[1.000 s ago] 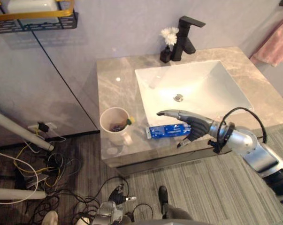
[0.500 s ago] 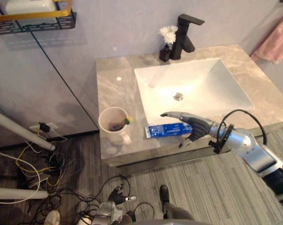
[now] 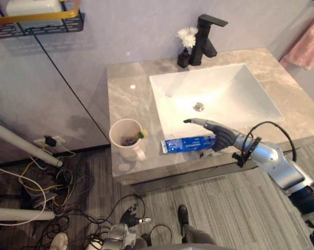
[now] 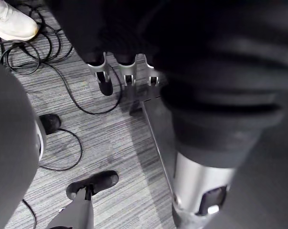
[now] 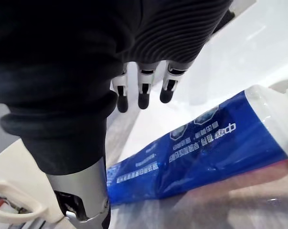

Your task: Organize washtable

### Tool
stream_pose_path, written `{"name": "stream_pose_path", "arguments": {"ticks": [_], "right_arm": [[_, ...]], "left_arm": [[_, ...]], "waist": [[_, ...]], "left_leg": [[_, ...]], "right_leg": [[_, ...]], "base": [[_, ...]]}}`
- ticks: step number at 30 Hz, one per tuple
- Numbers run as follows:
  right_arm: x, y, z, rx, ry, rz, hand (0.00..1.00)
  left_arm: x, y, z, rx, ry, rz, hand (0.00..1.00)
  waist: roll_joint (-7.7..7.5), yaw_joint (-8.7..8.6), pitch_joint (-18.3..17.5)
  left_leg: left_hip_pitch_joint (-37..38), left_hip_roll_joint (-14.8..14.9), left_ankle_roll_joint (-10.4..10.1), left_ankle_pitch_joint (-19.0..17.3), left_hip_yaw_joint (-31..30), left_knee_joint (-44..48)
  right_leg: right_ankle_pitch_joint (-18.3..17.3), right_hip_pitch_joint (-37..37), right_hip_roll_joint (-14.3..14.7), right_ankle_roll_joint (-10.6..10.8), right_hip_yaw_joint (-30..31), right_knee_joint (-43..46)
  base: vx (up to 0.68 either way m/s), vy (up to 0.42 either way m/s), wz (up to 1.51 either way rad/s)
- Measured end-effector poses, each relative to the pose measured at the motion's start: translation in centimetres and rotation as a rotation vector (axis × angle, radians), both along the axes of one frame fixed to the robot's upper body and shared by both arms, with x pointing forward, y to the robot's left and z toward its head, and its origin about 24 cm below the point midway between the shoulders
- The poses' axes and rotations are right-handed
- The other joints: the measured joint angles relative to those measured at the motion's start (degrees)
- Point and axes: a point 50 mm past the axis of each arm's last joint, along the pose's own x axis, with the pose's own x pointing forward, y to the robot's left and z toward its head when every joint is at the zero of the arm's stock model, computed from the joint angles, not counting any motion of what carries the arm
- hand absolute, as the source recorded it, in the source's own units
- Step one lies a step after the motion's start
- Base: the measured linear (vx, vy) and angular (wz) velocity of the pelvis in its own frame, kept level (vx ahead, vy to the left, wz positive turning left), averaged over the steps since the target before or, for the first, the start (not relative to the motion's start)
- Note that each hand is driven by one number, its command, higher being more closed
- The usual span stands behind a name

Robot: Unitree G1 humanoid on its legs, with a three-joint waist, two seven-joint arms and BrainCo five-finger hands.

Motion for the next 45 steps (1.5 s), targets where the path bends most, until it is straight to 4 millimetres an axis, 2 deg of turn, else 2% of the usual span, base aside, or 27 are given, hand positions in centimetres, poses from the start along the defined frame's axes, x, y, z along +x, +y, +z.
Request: {"name": "stream_pose_path", "arguments": {"ticks": [6,9,11,23,25,29,32,39,45], "right_arm": [[0.0,-0.1,-1.3,0.021,0.044,-0.022,0.0],[-0.3,-0.2,-1.8,0.025,0.062,-0.027,0.0],[-0.3,0.0,-1.8,0.043,0.062,-0.027,0.0],[-0.3,0.0,-2.0,0.032,0.052,-0.034,0.0],[-0.3,-0.1,-1.8,0.022,0.03,-0.045,0.0],[-0.5,-0.5,0.2,-0.024,-0.142,-0.1,0.0],[-0.9,0.0,1.4,-0.053,-0.251,-0.096,0.0],[-1.6,1.2,1.6,-0.165,-0.428,-0.083,0.0],[-1.8,1.4,0.8,-0.172,-0.427,-0.093,0.0]], "left_arm": [[0.0,0.2,0.0,0.006,-0.002,-0.002,0.0],[0.0,0.6,0.1,0.017,-0.004,-0.002,0.0],[0.0,0.9,0.1,0.026,-0.003,-0.003,0.0],[0.1,0.9,0.1,0.037,-0.009,-0.022,0.0],[0.1,1.0,0.1,0.047,-0.011,-0.011,0.0],[0.0,1.0,0.1,0.049,-0.01,-0.004,0.0],[0.0,1.1,0.1,0.061,-0.013,0.008,0.0],[0.0,1.3,0.1,0.061,-0.014,0.036,0.0],[0.0,1.3,0.1,0.072,-0.016,0.044,0.0]], "waist": [[-0.29,-0.03,0.18],[-0.9,-0.03,0.54],[-1.37,-0.18,0.8],[-1.74,-0.17,0.78],[-1.93,-0.19,0.84],[-2.26,-0.26,0.76],[-2.63,-0.37,0.72],[-2.78,-0.34,0.7],[-2.78,-0.3,0.7]], "left_leg": [[0.06,0.03,-0.01,0.0,0.0,-0.03],[0.11,0.04,-0.01,0.0,0.01,-0.01],[0.16,0.04,-0.02,0.01,0.06,0.01],[0.16,0.05,-0.01,0.0,0.05,-0.02],[0.15,0.05,-0.01,0.0,0.05,-0.04],[0.12,0.03,0.0,0.0,0.06,-0.07],[0.12,-0.01,0.01,0.0,0.16,-0.07],[0.08,-0.1,0.02,0.0,0.36,-0.07],[0.07,-0.11,0.02,0.0,0.46,-0.05]], "right_leg": [[-0.02,0.03,0.03,0.0,-0.27,0.0],[-0.02,0.08,0.03,0.0,-0.29,0.0],[-0.02,0.11,0.04,0.0,-0.27,0.0],[-0.02,0.1,0.01,0.0,-0.09,0.01],[-0.02,0.09,0.0,0.0,-0.01,0.0],[-0.02,0.04,0.0,0.0,0.07,0.01],[-0.01,-0.04,0.03,0.0,0.31,0.01],[0.0,-0.2,0.03,-0.02,0.6,0.01],[0.01,-0.26,0.05,-0.03,0.76,0.01]], "base": [[0.0,0.0,0.0],[0.0,0.0,0.0],[0.0,0.0,0.0],[0.0,0.0,0.0],[0.0,0.0,0.0],[0.0,0.0,0.0],[0.0,0.0,-0.01],[0.0,0.0,0.0],[0.0,0.0,0.0]]}}
